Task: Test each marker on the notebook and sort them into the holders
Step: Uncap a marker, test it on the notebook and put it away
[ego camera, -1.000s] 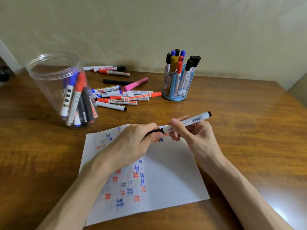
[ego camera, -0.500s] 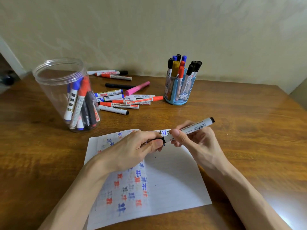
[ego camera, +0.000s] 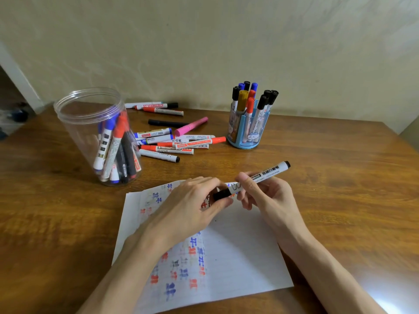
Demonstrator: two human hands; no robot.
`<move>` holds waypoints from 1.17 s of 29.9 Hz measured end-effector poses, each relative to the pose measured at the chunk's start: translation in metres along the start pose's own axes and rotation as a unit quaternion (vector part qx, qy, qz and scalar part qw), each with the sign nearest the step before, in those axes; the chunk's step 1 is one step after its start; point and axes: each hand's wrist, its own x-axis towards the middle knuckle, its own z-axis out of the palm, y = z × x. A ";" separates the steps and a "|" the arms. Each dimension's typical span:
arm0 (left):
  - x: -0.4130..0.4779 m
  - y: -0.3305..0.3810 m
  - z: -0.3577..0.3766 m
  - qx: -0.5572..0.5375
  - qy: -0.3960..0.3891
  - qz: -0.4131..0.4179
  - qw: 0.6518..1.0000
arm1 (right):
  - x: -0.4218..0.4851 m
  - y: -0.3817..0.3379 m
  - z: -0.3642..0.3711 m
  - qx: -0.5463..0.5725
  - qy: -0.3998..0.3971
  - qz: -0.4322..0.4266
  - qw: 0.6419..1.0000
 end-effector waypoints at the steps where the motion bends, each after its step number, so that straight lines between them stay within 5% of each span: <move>1: 0.000 0.001 0.000 -0.001 -0.002 0.003 1.000 | 0.000 0.000 0.000 -0.006 0.002 0.000 1.000; 19: -0.004 0.009 -0.005 -0.084 -0.054 0.030 0.995 | -0.004 -0.004 -0.001 0.022 -0.014 -0.012 1.000; 24: -0.009 -0.020 -0.023 -0.151 -0.022 -0.027 0.988 | 0.013 -0.004 -0.052 0.062 0.141 0.013 0.988; 29: 0.002 -0.009 -0.007 -0.075 0.005 -0.014 0.997 | 0.006 0.003 -0.019 -0.047 0.016 0.035 0.998; 35: -0.003 -0.023 -0.008 -0.001 0.040 -0.033 0.999 | 0.006 0.006 -0.019 -0.032 0.054 0.039 0.997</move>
